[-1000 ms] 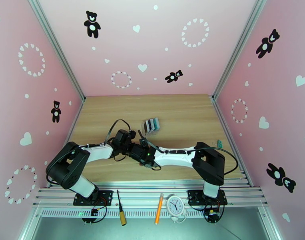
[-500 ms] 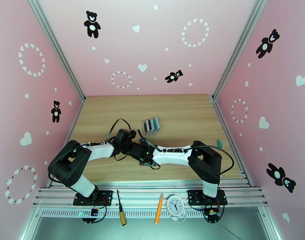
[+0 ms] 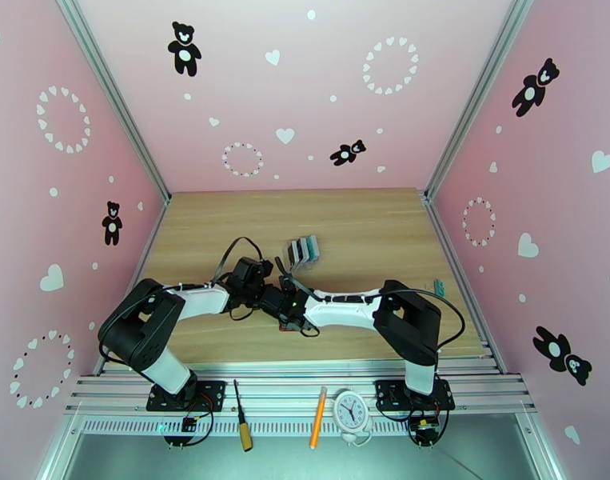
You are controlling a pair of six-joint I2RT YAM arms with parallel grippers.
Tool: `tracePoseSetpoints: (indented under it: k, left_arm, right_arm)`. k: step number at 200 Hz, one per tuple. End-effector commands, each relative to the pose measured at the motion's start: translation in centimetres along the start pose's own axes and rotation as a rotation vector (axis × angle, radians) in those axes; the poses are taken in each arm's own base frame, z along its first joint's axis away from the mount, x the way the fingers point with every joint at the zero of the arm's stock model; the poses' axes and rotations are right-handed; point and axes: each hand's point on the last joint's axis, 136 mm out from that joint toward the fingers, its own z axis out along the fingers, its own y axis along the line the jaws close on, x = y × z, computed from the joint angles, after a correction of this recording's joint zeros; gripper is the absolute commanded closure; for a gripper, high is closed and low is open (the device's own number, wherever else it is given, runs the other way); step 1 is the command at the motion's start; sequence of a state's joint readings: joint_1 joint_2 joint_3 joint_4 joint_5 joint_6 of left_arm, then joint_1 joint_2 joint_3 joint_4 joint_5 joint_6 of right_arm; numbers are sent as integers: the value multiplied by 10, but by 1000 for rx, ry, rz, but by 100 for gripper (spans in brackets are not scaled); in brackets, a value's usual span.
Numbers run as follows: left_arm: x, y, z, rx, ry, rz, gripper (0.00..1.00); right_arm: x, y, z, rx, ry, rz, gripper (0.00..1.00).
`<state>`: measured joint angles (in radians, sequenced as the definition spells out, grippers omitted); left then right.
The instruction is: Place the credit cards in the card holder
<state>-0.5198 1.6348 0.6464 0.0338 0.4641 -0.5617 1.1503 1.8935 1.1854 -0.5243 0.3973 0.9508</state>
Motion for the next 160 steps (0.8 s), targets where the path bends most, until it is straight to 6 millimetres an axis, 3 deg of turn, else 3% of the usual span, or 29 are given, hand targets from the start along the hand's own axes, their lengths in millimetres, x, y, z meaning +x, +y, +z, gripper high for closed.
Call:
tracePoseSetpoints:
  k: [1,160]
  left_arm:
    - [7,10,6,-48,33,-7,76]
    - [7,13,8,-61,40,-10,77]
  right_arm:
    - [4,-2,6,21,20,-7,65]
    - [6,-5,2,20,33,-20,81]
